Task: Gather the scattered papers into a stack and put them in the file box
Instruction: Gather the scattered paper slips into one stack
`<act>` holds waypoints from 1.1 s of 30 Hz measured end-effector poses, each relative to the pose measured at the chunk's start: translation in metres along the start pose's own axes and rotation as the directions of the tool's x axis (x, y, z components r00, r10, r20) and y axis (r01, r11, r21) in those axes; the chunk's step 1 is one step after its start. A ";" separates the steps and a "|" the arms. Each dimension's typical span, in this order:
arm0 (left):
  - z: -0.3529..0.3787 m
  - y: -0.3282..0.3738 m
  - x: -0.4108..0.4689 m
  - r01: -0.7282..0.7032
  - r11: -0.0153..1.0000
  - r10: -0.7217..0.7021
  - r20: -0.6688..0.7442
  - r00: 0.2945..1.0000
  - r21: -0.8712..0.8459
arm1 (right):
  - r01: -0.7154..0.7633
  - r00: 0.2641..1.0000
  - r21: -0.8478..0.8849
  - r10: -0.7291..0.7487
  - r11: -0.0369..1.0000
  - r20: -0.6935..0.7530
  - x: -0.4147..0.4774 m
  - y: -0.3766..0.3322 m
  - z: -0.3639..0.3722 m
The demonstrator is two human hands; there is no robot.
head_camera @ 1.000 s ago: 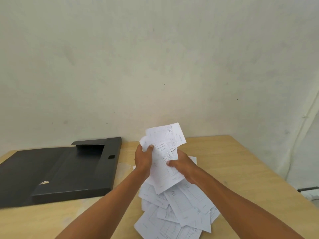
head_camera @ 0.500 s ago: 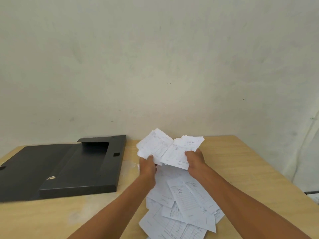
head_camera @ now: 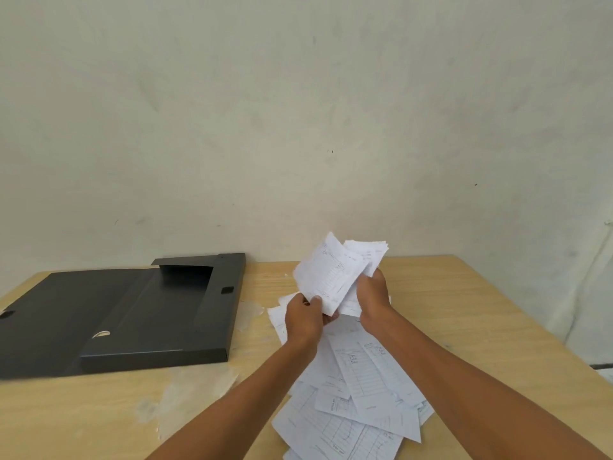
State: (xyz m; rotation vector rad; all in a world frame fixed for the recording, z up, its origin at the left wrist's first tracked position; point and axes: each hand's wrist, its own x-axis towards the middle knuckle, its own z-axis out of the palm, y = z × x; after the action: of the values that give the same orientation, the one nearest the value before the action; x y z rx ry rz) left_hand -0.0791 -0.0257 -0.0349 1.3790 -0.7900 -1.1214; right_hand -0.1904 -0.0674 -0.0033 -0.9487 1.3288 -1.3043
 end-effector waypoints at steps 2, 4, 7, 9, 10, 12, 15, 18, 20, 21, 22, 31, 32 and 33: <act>0.005 0.001 -0.002 -0.062 0.996 0.064 -0.025 0.998 0.064 | 0.000 1.000 0.106 -0.003 0.994 0.031 -0.002 -0.006 0.005; 0.007 0.006 -0.001 -0.054 0.997 0.054 0.003 0.999 0.054 | 0.010 0.998 0.145 -0.019 0.989 0.065 -0.003 -0.007 0.005; 0.008 0.011 0.002 -0.062 0.984 0.047 0.090 0.995 0.167 | 0.107 0.994 -0.055 -0.106 0.993 0.028 0.000 -0.008 -0.002; -0.001 0.020 0.008 -0.111 0.966 0.118 -0.016 0.993 0.233 | 0.086 0.996 -0.091 -0.085 0.992 0.018 0.003 -0.015 -0.011; -0.009 0.027 0.013 -0.112 0.968 0.133 -0.078 0.988 0.225 | 0.068 0.997 -0.098 -0.065 0.993 0.032 0.005 -0.018 -0.015; -0.026 0.039 0.029 -0.043 0.987 0.047 -0.022 0.999 0.158 | 0.030 0.993 -0.133 -0.015 0.991 0.117 0.010 -0.022 -0.022; -0.043 0.052 0.036 0.205 0.975 -0.221 0.364 0.905 0.083 | -0.001 0.971 -0.175 0.043 0.985 0.236 0.008 -0.027 -0.016; -0.050 0.049 0.045 0.205 0.977 -0.209 0.421 0.883 0.054 | -0.024 0.926 -0.198 0.096 0.980 0.364 0.006 -0.026 -0.001; -0.061 0.045 0.052 0.194 0.980 -0.201 0.303 0.932 0.054 | -0.017 0.936 -0.269 0.109 0.963 0.334 0.011 -0.022 -0.001; -0.069 0.043 0.055 0.198 0.977 -0.210 0.230 0.950 0.074 | 0.007 0.959 -0.338 0.090 0.941 0.270 0.017 -0.018 -0.006; -0.077 0.041 0.058 0.191 0.975 -0.208 0.165 0.964 0.113 | 0.049 0.980 -0.447 0.043 0.893 0.193 0.026 -0.012 -0.016; -0.084 0.043 0.074 0.319 0.909 -0.350 0.073 0.934 0.267 | 0.029 0.991 -0.884 0.103 0.466 0.087 0.052 0.020 -0.038; -0.080 0.042 0.075 0.329 0.911 -0.360 0.088 0.929 0.249 | 0.042 0.988 -0.848 0.103 0.528 0.113 0.053 0.021 -0.032; -0.077 0.042 0.075 0.328 0.916 -0.358 0.105 0.928 0.231 | 0.043 0.986 -0.831 0.112 0.554 0.126 0.054 0.021 -0.028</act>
State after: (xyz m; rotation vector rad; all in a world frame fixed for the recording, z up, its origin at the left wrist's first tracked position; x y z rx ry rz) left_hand 0.0232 -0.0754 -0.0143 1.6731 -0.8063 -1.4589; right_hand -0.2254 -0.1121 -0.0336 -1.6232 1.8579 -0.4544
